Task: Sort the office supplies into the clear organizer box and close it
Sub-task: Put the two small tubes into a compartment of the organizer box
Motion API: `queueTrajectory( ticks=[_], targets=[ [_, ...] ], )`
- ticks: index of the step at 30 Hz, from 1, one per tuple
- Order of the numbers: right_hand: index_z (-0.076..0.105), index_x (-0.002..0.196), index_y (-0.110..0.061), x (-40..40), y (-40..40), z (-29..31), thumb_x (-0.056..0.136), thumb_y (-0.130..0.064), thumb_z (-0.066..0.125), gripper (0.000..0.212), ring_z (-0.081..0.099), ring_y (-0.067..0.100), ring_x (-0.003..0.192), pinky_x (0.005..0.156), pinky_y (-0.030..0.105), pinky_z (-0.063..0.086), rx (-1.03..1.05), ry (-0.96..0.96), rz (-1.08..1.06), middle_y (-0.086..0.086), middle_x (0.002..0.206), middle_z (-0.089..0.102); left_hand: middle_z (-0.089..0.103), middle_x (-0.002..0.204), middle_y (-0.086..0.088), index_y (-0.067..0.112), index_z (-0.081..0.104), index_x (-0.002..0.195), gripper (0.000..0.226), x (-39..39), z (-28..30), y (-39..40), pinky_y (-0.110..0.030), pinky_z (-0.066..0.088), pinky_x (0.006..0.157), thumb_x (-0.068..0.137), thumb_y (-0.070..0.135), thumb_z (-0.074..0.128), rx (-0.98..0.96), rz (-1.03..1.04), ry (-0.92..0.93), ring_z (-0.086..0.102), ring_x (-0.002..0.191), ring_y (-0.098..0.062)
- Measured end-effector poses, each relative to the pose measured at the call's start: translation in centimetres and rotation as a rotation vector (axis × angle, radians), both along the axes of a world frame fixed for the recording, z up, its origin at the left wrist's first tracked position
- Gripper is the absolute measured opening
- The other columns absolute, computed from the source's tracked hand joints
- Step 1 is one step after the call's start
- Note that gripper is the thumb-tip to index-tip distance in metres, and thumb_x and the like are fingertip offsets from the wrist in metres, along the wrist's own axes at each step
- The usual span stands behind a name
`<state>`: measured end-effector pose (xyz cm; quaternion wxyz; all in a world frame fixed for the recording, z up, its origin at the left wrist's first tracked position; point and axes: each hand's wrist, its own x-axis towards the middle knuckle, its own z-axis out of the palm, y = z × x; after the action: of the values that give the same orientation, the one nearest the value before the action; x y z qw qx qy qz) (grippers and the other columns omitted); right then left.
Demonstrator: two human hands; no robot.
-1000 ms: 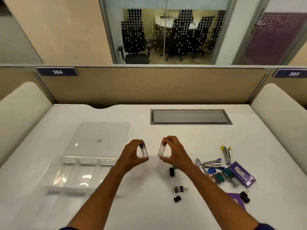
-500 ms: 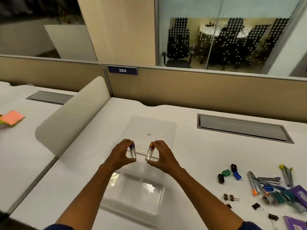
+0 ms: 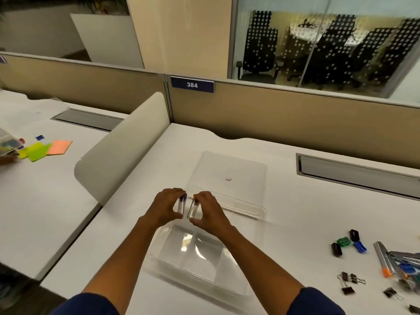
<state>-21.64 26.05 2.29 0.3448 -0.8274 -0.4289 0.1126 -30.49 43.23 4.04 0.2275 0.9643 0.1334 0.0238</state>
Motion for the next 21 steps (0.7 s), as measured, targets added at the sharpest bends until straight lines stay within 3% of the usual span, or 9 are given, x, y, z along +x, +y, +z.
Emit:
queueTrajectory(
  ticks=[5, 11, 14, 17, 21],
  targets=[
    [0.051, 0.127, -0.011, 0.0, 0.4, -0.4, 0.073, -0.029, 0.078, 0.063, 0.05, 0.023, 0.112, 0.095, 0.031, 0.044, -0.043, -0.025, -0.012, 0.007, 0.128, 0.049, 0.056, 0.136, -0.001, 0.019, 0.055, 0.129, 0.071, 0.5, -0.2, 0.3, -0.039, 0.035, 0.109, 0.066, 0.026, 0.086, -0.02, -0.033, 0.028, 0.047, 0.127, -0.024],
    [0.044, 0.138, -0.014, 0.4, -1.3, 0.1, 0.071, -0.04, 0.08, 0.08, 0.044, 0.023, 0.123, 0.103, 0.032, 0.039, -0.032, -0.039, -0.015, 0.008, 0.138, 0.044, 0.046, 0.146, -0.005, 0.017, 0.046, 0.14, 0.084, 1.1, 0.3, 0.0, -0.038, 0.029, 0.114, 0.067, 0.034, 0.085, -0.114, -0.071, 0.006, 0.041, 0.135, -0.024],
    [0.041, 0.14, -0.016, 0.9, -3.5, 0.7, 0.072, -0.039, 0.079, 0.081, 0.043, 0.022, 0.123, 0.104, 0.032, 0.04, -0.008, -0.063, -0.082, 0.007, 0.139, 0.043, 0.05, 0.143, -0.007, 0.014, 0.048, 0.138, 0.08, 1.7, 1.1, -1.0, -0.029, 0.028, 0.108, 0.069, 0.035, 0.083, -0.134, -0.087, -0.049, 0.044, 0.132, -0.024],
    [0.039, 0.142, -0.016, 1.5, -6.5, 1.0, 0.073, -0.038, 0.078, 0.083, 0.042, 0.024, 0.126, 0.106, 0.032, 0.038, 0.008, -0.103, -0.172, 0.008, 0.14, 0.043, 0.048, 0.144, -0.004, 0.017, 0.047, 0.138, 0.076, 3.1, 1.6, -2.9, -0.031, 0.03, 0.109, 0.074, 0.046, 0.075, -0.131, -0.099, -0.09, 0.043, 0.134, -0.023],
    [0.038, 0.143, -0.014, 2.6, -11.4, 1.6, 0.075, -0.038, 0.076, 0.082, 0.042, 0.024, 0.128, 0.107, 0.031, 0.035, 0.03, -0.123, -0.313, 0.009, 0.142, 0.044, 0.05, 0.143, -0.003, 0.017, 0.05, 0.137, 0.066, 5.7, 2.1, -7.5, -0.028, 0.03, 0.108, 0.08, 0.045, 0.07, -0.144, -0.145, -0.115, 0.043, 0.133, -0.021]
  ],
)
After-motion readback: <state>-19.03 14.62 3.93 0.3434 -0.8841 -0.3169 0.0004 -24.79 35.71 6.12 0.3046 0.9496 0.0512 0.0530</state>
